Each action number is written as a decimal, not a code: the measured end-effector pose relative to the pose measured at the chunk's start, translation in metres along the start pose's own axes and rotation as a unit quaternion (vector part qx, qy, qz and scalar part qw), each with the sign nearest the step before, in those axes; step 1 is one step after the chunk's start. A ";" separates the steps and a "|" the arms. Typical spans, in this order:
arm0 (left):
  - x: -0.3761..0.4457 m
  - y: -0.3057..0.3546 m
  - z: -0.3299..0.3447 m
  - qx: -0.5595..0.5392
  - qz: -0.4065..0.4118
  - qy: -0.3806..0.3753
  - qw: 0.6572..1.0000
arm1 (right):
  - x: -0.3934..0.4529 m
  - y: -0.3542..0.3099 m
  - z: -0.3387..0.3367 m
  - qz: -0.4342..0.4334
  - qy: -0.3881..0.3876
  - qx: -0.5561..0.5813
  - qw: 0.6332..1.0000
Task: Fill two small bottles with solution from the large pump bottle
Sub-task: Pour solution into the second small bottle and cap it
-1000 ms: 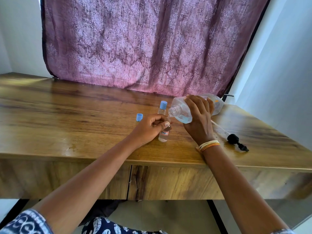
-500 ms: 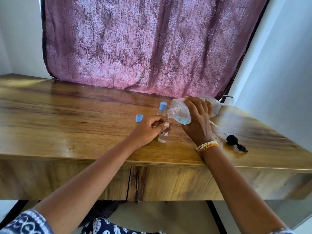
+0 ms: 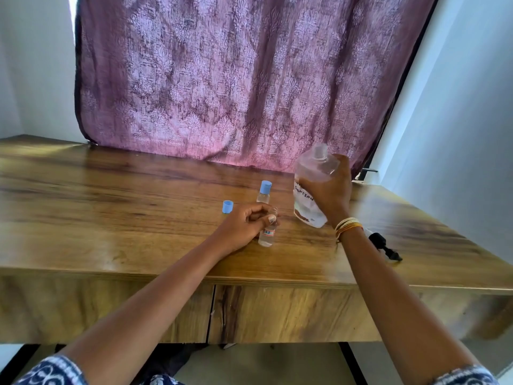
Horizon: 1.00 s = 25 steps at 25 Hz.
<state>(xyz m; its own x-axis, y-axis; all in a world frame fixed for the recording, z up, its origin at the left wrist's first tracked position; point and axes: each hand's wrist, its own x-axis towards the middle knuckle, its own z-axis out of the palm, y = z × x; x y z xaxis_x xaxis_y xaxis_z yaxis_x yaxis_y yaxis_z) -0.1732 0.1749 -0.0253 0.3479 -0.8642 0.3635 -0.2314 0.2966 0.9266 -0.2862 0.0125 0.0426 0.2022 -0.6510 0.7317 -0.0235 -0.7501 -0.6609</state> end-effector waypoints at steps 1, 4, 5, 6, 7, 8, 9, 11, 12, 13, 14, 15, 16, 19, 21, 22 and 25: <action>0.000 0.000 -0.001 0.005 0.003 0.000 1.000 | 0.010 0.001 -0.002 0.039 -0.018 0.011 0.999; 0.001 0.000 -0.002 0.017 0.013 0.002 1.000 | 0.032 0.007 -0.003 0.130 -0.082 0.040 0.987; 0.002 0.000 -0.002 0.018 0.015 0.002 1.000 | 0.036 0.009 -0.003 0.150 -0.088 0.054 0.983; 0.002 0.000 -0.002 0.017 0.016 0.002 1.000 | 0.038 0.011 -0.002 0.163 -0.088 0.062 0.981; 0.002 -0.001 -0.001 0.015 0.017 0.002 1.000 | 0.040 0.012 0.000 0.169 -0.084 0.066 0.980; 0.003 -0.001 -0.001 0.014 0.016 0.002 1.000 | 0.041 0.014 0.000 0.170 -0.083 0.067 0.980; 0.004 -0.001 -0.001 0.014 0.017 0.002 1.000 | 0.041 0.015 0.000 0.171 -0.085 0.067 0.979; 0.005 -0.002 -0.003 0.020 0.021 0.003 1.000 | 0.038 0.016 -0.001 0.174 -0.087 0.076 0.978; 0.005 -0.003 -0.004 0.023 0.023 0.004 0.999 | 0.034 0.014 -0.001 0.176 -0.078 0.085 0.978; 0.004 -0.003 -0.004 0.024 0.022 0.004 0.999 | 0.027 0.012 -0.002 0.174 -0.055 0.083 0.980; 0.003 -0.003 -0.004 0.022 0.017 0.004 1.000 | 0.019 0.010 -0.002 0.163 -0.017 0.069 0.984; 0.004 -0.004 -0.004 0.023 0.010 0.007 1.000 | 0.010 0.009 -0.002 0.147 0.031 0.049 0.987; 0.004 -0.004 -0.004 0.029 0.002 0.013 0.999 | 0.000 0.007 -0.001 0.126 0.083 0.035 0.988; 0.003 0.002 -0.010 0.055 -0.001 0.021 0.998 | -0.032 -0.007 0.002 0.093 0.154 0.040 0.983; 0.000 0.006 -0.020 0.066 0.002 0.021 0.998 | -0.048 -0.016 0.007 0.100 0.065 0.068 0.991; -0.004 0.007 -0.026 0.074 0.004 0.022 0.997 | -0.056 -0.019 0.010 0.100 0.009 0.073 0.992; -0.016 0.008 -0.044 0.080 0.001 0.049 0.996 | -0.071 -0.027 0.024 0.086 -0.109 0.059 0.989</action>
<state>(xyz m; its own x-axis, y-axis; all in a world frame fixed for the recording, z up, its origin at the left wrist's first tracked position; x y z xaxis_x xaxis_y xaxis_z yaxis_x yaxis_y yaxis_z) -0.1402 0.2089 -0.0188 0.4333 -0.8174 0.3795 -0.3704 0.2224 0.9019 -0.2766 0.0822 0.0048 0.4110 -0.7172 0.5628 0.0364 -0.6039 -0.7962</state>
